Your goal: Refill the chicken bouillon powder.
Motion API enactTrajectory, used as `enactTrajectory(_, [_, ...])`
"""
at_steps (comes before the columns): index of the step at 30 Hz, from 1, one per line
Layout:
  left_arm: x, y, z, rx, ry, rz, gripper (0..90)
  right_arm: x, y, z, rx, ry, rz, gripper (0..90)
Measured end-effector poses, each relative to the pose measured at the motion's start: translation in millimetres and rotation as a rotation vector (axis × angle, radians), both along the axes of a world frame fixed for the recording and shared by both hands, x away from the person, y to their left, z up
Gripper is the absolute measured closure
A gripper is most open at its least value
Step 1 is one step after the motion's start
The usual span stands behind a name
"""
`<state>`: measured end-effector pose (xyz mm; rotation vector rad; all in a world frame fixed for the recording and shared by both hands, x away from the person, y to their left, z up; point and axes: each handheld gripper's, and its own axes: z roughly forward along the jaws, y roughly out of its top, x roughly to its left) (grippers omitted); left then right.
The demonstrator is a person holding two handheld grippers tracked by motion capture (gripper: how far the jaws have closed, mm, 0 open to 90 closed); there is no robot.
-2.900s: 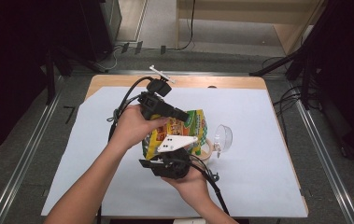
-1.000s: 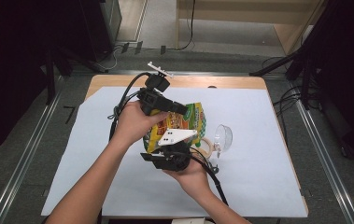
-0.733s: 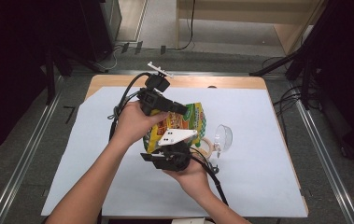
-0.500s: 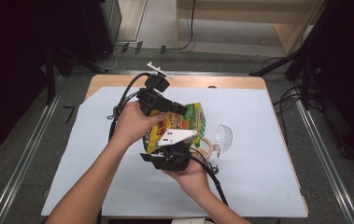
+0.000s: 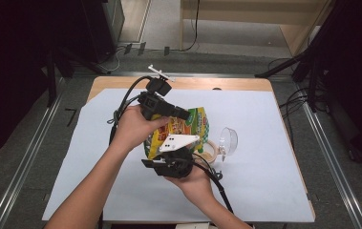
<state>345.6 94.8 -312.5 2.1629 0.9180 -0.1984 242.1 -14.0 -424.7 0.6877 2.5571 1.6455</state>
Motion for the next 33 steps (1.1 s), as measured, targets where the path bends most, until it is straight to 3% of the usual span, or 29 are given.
enactTrajectory(22, [-1.2,3.8,-4.3,-0.012,0.026,-0.017,80.9,-6.5,2.2,-1.8,0.002,0.001,-0.001,73.4])
enactTrajectory(33, [-3.4,3.1,-3.0,-0.012,0.017,-0.021,80.9,-7.3,2.7,-1.8,0.0,-0.005,-0.005,73.5])
